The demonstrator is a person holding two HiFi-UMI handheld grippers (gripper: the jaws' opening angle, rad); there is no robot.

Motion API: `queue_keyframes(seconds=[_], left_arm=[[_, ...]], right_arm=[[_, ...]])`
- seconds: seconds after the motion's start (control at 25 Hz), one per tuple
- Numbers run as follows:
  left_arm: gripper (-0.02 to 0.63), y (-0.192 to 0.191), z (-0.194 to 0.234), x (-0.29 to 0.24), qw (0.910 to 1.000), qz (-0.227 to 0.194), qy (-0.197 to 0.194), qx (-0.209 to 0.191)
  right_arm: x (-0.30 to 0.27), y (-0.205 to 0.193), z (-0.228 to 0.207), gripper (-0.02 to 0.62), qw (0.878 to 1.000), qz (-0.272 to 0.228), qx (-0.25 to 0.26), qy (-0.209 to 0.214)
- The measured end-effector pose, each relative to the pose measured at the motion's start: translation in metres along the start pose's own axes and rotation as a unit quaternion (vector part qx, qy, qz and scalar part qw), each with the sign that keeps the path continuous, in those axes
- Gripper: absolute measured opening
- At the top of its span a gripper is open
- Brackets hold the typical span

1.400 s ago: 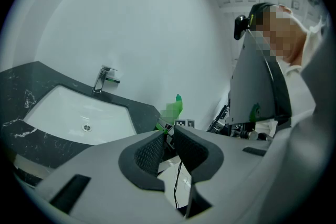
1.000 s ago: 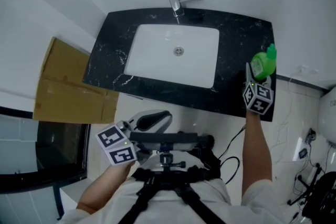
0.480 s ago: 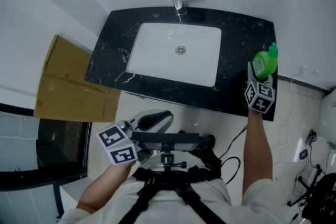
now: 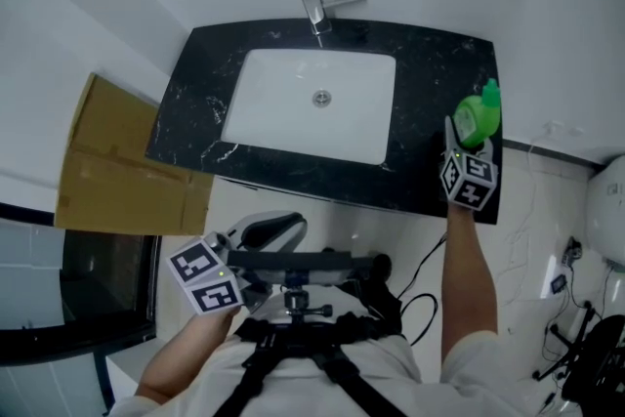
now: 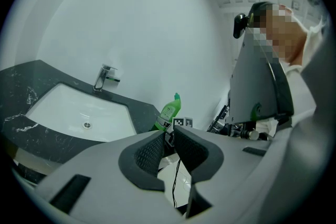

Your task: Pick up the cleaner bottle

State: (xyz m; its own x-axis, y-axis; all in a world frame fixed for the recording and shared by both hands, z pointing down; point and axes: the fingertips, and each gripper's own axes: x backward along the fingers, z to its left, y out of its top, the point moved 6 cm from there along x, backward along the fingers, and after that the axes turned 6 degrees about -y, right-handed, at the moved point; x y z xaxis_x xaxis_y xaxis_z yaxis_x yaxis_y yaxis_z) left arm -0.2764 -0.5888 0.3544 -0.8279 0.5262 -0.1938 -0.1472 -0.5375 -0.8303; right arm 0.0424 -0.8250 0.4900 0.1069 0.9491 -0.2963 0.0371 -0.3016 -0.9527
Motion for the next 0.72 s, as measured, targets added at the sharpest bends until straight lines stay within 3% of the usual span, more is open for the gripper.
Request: queue_keyframes(seconds=[0.72], left_arm=[[0.051, 0.0010, 0.0032, 0.0020, 1.0000, 0.001, 0.003, 0.003]], right_arm=[[0.0008, 0.0076, -0.0046, 0.183, 1.000, 0.001, 0.017, 0.002]])
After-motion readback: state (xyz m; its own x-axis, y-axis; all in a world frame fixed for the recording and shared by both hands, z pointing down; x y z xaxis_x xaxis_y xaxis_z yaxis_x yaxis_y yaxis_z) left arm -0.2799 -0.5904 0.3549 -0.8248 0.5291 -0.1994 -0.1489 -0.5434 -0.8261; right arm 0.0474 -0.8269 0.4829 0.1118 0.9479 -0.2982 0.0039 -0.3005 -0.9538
